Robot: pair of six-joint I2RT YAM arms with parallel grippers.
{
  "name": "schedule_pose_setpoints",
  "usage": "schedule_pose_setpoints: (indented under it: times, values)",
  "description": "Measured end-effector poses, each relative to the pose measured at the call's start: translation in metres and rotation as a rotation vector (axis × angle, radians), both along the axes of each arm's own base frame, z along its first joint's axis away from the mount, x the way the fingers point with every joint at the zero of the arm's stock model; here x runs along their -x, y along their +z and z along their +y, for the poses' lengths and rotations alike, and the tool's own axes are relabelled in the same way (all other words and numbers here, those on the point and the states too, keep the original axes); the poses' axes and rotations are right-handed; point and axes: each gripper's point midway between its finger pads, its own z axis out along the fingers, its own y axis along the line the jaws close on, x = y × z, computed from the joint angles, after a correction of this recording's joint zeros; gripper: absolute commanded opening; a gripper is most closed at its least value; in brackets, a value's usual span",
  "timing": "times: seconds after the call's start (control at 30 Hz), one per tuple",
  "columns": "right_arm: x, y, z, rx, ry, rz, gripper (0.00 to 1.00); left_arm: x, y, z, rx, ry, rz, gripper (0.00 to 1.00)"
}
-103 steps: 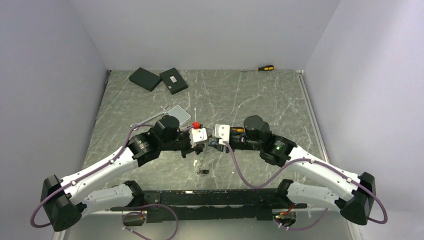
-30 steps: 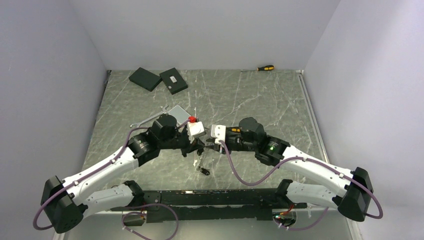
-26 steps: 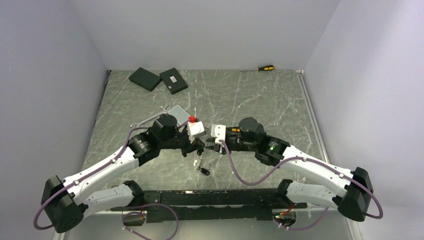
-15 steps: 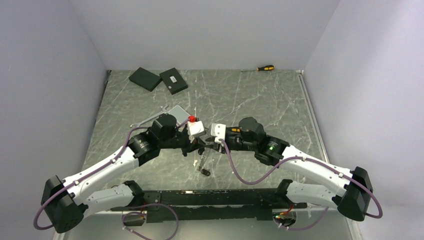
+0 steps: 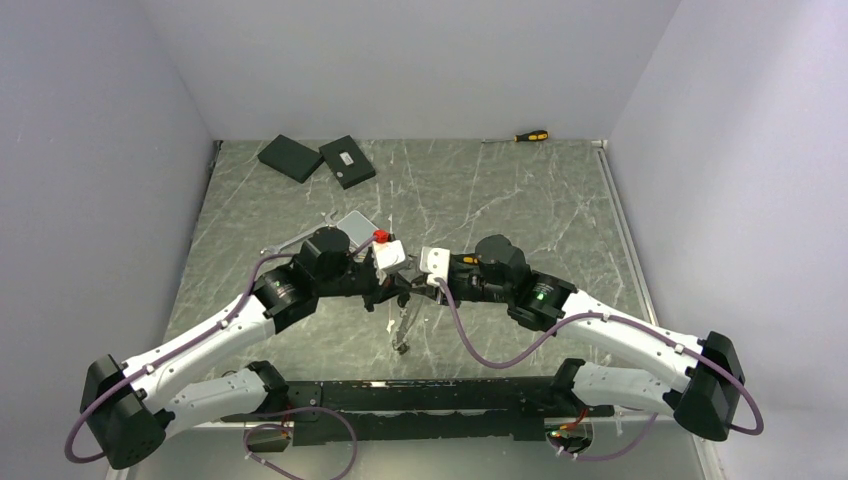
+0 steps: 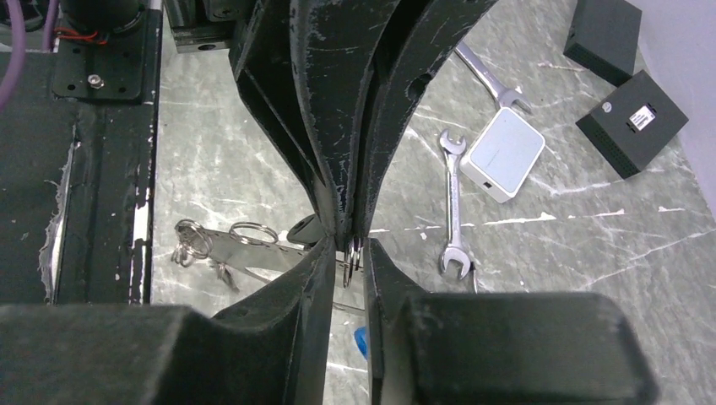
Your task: Put the keys on the keyring
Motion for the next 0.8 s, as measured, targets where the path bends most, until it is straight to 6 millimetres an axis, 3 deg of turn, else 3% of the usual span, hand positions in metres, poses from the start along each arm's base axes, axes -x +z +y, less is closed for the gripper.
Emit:
schedule_pose_setpoints:
  times: [0.2,0.57,0.67,0.8]
  values:
    - [0.0006,0.0001,0.0003,0.000,0.003,-0.002,0.18,-0.0012,0.0008,0.0002,0.003,0.003,-0.002,0.00]
    - [0.0009,0.0012,-0.0006,-0.001,0.002,-0.004,0.25,0.0007,-0.0001,-0.0008,0.003,-0.010,0.003,0.00]
    - [0.0008,0.0008,-0.0009,0.000,0.000,-0.004,0.31,0.0007,-0.0005,-0.0009,0.002,-0.011,0.004,0.00]
    - [-0.0013,0.0008,-0.0016,0.003,-0.011,-0.009,0.29,0.0012,-0.0013,-0.0008,0.000,-0.013,0.007,0.00]
